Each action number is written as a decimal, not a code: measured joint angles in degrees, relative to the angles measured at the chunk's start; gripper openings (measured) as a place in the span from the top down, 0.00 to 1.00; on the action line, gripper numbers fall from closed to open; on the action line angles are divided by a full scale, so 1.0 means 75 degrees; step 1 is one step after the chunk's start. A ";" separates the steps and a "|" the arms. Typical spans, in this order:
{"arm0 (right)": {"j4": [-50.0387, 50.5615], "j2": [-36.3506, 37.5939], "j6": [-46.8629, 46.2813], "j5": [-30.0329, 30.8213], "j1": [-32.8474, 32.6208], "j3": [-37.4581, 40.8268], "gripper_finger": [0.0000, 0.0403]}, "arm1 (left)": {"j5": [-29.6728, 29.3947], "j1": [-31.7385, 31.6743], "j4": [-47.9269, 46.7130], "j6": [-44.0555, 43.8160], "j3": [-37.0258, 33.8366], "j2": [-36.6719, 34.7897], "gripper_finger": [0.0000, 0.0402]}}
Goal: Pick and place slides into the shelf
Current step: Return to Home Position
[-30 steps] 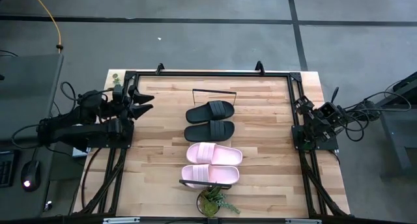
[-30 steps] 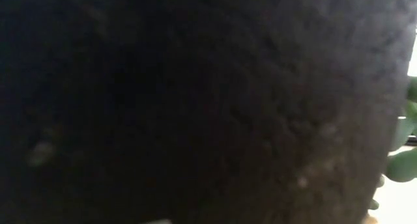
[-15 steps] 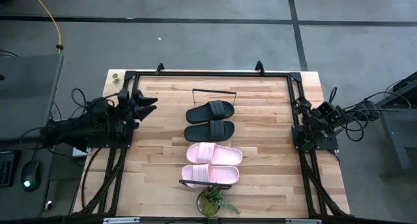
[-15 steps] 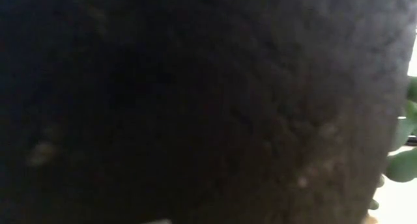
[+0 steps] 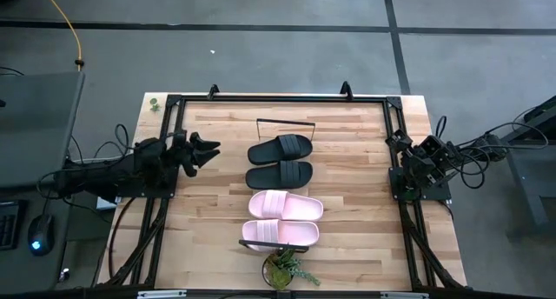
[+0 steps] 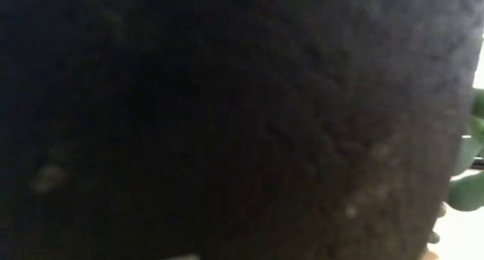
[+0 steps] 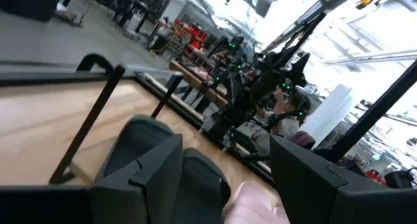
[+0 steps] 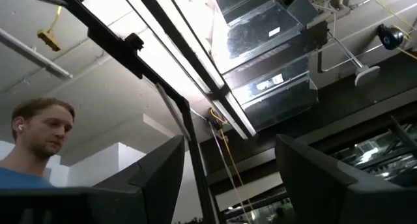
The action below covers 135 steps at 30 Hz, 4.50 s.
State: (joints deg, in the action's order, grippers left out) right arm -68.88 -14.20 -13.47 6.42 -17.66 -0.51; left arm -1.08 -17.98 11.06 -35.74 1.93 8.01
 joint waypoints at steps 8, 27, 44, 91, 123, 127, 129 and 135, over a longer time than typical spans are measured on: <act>0.0264 0.0000 0.0128 0.0145 -0.0001 0.0003 0.43 | -0.0309 0.0000 0.0122 -0.0039 -0.0192 0.0000 0.47; 0.3595 -0.0003 0.0801 0.0516 0.0001 0.0006 0.43 | 0.0085 0.0000 -0.1130 -0.0875 -0.0186 0.0009 0.47; 0.7008 -0.0003 0.1304 -0.0005 0.0001 0.0006 0.43 | 0.0742 0.0000 -0.1269 0.1922 -0.0183 0.0009 0.47; 0.9188 -0.0017 0.0454 -0.0490 0.0001 -0.0053 0.43 | 0.0540 -0.0003 -0.1336 0.3730 -0.0183 0.0009 0.47; 0.9189 -0.0017 0.0457 -0.0484 0.0001 -0.0064 0.43 | 0.0539 -0.0003 -0.1333 0.3727 -0.0183 0.0009 0.47; 0.9188 -0.0017 0.0457 -0.0484 0.0001 -0.0064 0.43 | 0.0539 -0.0002 -0.1333 0.3727 -0.0183 0.0009 0.47; 0.9188 -0.0017 0.0456 -0.0484 0.0000 -0.0064 0.43 | 0.0539 -0.0002 -0.1332 0.3727 -0.0183 0.0009 0.47; 0.9188 -0.0017 0.0457 -0.0484 0.0001 -0.0064 0.43 | 0.0539 -0.0001 -0.1333 0.3727 -0.0183 0.0009 0.47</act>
State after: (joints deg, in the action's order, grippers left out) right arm 0.03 -14.33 -10.04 2.79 -17.65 -0.99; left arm 2.96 -17.99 1.06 -7.79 0.56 8.08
